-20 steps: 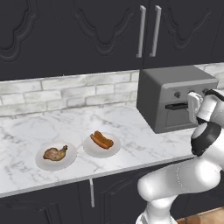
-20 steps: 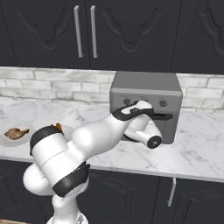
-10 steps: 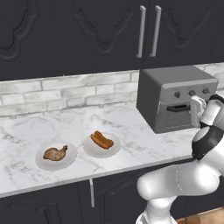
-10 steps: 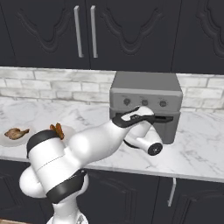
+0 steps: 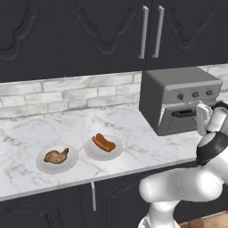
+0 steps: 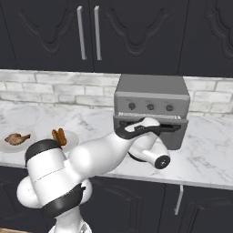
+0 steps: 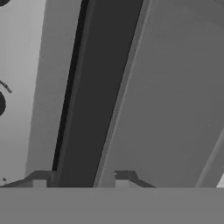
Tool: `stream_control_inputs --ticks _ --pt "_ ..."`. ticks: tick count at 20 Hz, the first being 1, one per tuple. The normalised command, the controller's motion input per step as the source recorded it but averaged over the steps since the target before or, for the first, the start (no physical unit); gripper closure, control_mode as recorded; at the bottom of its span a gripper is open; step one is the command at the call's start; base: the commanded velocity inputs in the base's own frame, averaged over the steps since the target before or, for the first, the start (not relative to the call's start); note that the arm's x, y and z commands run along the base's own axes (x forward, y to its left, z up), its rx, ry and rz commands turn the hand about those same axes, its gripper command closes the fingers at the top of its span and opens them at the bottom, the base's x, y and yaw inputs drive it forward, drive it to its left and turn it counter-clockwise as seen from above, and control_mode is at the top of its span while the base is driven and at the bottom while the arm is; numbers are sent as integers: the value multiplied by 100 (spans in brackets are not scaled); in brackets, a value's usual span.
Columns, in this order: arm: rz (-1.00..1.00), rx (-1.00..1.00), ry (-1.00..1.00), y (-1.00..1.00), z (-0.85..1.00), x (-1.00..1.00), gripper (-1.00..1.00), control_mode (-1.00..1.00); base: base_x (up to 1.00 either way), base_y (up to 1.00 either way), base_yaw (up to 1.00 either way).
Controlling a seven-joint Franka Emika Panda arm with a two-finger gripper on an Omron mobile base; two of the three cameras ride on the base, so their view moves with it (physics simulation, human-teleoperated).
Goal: Open the toaster oven door. Place the hotdog bun on the top rack in the toaster oven and place the chicken drumstick on the bottom rack.
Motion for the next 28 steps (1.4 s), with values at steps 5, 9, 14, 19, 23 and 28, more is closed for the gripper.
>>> stream_control_inputs --ticks 5,9,14,19,23,28 --pt "-1 0 5 -7 -79 -75 100 -100 0 0 0" --pt "-1 0 6 -3 -82 -70 100 -100 0 0 0" --pt "-1 0 6 0 -76 -61 100 -100 0 0 0" --pt "0 -1 3 0 -63 -56 100 -100 0 0 0" --pt "0 -1 1 -5 -40 -57 100 -100 0 0 0" --pt "0 0 -5 -8 11 -68 100 -100 0 0 0"
